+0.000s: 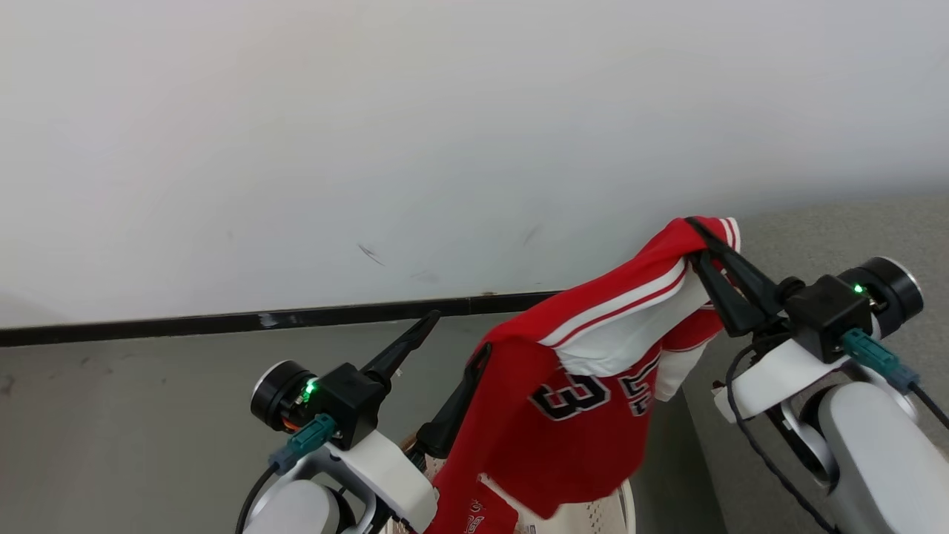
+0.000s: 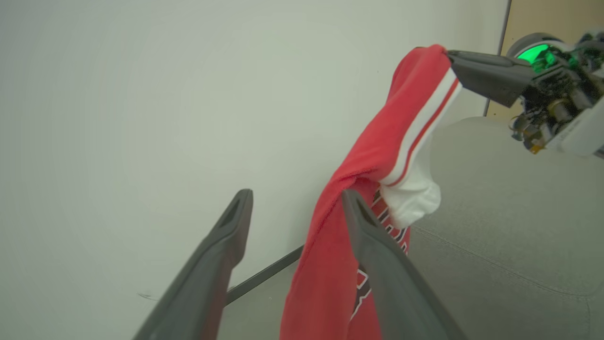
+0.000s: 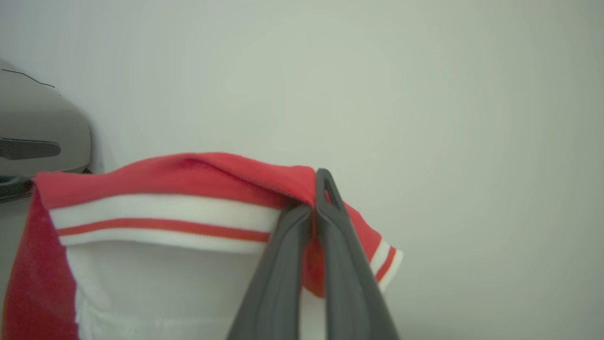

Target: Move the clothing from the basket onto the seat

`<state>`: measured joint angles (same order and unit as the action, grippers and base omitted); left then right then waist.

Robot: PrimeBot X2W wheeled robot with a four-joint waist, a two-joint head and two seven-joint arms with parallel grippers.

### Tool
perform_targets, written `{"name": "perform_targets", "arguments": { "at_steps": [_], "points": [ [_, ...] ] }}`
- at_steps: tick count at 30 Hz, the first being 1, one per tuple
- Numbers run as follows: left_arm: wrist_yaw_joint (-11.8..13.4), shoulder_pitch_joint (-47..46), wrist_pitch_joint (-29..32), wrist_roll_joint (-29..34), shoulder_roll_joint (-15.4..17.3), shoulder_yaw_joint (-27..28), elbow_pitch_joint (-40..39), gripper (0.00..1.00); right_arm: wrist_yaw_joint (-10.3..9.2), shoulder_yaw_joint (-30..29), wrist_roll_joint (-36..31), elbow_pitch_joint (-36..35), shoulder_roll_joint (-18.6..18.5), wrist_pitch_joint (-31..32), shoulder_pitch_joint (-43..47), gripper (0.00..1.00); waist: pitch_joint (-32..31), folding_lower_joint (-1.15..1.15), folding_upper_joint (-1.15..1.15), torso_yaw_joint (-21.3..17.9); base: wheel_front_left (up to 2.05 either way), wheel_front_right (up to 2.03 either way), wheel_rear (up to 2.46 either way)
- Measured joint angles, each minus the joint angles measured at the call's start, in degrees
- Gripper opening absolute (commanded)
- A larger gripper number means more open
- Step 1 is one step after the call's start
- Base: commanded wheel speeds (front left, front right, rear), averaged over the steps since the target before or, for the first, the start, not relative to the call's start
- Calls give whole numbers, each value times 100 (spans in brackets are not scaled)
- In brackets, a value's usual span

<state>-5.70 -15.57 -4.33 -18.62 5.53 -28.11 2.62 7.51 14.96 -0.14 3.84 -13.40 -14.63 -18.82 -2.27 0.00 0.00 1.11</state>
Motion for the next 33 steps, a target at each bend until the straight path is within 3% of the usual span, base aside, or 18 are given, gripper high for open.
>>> {"name": "perform_targets", "arguments": {
  "at_steps": [19, 33],
  "points": [
    [-52, 326, -336, -115, -160, -604, 11, 100, 0, -1539, -410, -936, -143, 0, 810, 0, -91, 0, 0, -618, 0, 0, 0],
    [-97, 376, -477, -252, -185, -999, 20, 100, 0, -1577, -454, -1347, -44, 53, 1302, 0, -104, 0, 0, -1096, 0, 0, 0]
  ]
}}
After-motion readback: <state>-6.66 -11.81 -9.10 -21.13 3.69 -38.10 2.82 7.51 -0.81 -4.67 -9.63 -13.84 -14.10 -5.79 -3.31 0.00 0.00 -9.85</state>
